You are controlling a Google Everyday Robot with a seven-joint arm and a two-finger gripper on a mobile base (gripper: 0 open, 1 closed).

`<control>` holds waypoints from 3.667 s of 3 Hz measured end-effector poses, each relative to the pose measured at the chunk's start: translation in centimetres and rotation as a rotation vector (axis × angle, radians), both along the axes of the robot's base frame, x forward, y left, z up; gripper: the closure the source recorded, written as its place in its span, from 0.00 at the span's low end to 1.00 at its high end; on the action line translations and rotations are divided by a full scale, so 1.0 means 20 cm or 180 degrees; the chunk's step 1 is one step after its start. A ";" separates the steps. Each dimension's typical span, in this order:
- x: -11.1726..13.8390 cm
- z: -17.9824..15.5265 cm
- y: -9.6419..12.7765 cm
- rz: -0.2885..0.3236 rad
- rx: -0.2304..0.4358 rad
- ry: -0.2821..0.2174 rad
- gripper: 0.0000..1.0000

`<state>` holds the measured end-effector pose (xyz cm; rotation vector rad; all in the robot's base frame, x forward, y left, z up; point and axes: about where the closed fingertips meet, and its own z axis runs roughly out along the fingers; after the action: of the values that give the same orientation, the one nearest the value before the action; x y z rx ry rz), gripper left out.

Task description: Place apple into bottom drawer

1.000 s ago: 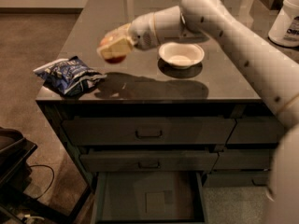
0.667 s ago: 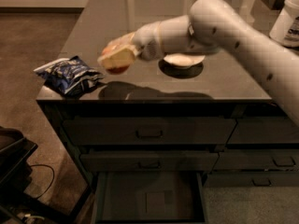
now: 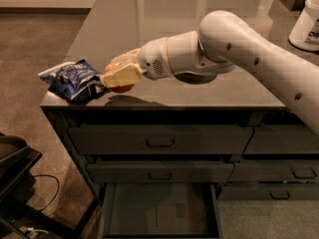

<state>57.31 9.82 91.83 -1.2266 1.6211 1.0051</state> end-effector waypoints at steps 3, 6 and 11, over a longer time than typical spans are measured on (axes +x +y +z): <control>-0.56 -0.01 -0.09 -0.1035 -0.0121 -0.0008 1.00; -0.61 -0.21 -0.22 -0.1280 -0.0271 0.0176 1.00; -0.62 -1.06 -0.60 -0.2040 0.0024 0.0743 1.00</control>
Offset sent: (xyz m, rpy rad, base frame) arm -0.1515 -0.0647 -0.0354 -0.0975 0.0696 -0.4614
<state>44.83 -2.15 70.55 -0.5204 2.0037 0.7509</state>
